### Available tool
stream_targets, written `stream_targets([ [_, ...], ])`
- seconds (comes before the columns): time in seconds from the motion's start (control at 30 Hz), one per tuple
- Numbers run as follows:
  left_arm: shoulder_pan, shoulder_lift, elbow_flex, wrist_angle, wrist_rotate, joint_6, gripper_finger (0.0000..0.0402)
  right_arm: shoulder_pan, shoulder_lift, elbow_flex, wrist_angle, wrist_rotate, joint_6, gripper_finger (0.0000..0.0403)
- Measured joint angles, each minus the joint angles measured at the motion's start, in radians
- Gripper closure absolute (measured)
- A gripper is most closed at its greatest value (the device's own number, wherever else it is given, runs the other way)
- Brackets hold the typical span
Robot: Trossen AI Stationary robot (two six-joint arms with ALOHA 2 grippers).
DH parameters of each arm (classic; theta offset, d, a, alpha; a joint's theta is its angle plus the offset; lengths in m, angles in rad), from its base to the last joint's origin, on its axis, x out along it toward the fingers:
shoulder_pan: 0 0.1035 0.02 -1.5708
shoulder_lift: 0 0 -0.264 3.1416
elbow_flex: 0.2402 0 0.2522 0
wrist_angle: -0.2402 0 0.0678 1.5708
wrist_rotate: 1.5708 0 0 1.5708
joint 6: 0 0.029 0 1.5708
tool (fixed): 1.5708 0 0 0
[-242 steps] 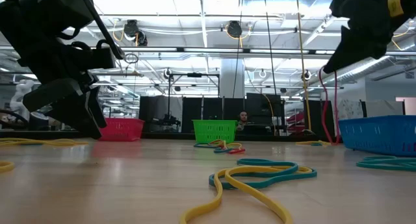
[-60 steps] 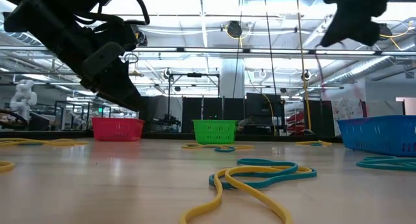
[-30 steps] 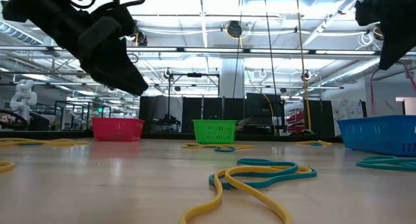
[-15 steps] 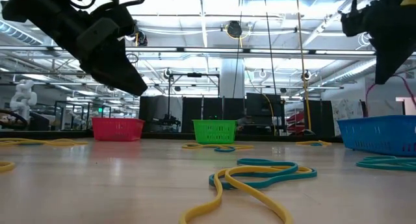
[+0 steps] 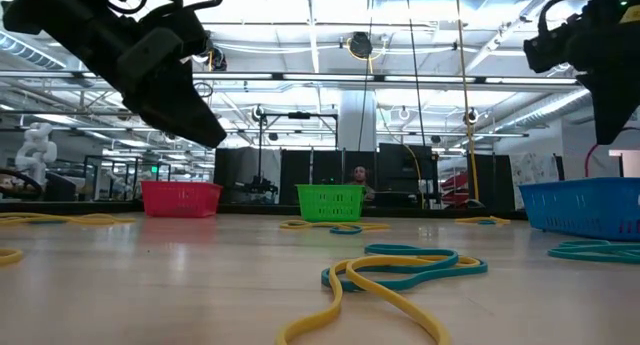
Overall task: Sort rubber bands into baskets
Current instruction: Put the red rubber band into the blue bin, then put the blue rubber band into the red bin
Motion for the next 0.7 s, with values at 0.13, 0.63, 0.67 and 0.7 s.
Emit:
stream_targets([
  [0.13, 0.0, 0.0, 0.0, -0.001, 0.0, 0.001, 0.0107, 0.0, 0.0, 0.0, -0.001, -0.011, 0.023, 0.0383],
  [0.63, -0.003, 0.0, 0.0, -0.001, 0.0, 0.018, 0.0107, 0.0, 0.0, 0.0, -0.001, -0.037, 0.024, 0.0315],
  [0.67, -0.005, 0.0, 0.0, -0.001, 0.0, 0.018, 0.0107, 0.0, 0.0, 0.0, -0.001, -0.038, 0.024, 0.031],
  [0.7, -0.007, 0.0, 0.0, 0.0, 0.0, 0.018, 0.0107, 0.0, 0.0, 0.0, -0.001, -0.038, 0.024, 0.0306],
])
